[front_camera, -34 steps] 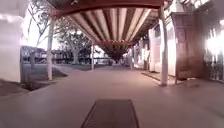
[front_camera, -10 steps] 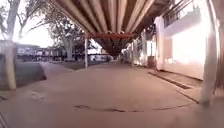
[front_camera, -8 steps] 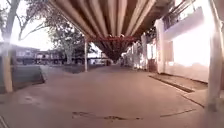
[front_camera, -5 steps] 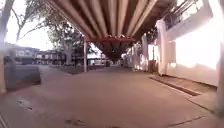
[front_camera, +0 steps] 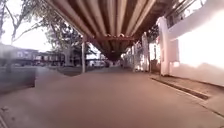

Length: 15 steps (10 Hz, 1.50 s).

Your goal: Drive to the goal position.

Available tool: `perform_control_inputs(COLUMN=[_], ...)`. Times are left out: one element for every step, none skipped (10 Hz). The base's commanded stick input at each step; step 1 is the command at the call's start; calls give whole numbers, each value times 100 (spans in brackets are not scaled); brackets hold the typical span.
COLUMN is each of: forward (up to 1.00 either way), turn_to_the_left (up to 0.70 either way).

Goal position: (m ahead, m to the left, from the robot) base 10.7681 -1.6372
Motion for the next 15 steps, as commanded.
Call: perform_control_inputs(forward=[70,70,70,70,70,70,70,70,70,70,70,70,70,70,70], turn_to_the_left=[0,0,0,0,0,0,0,0,0,0,0,0,2,7,14])
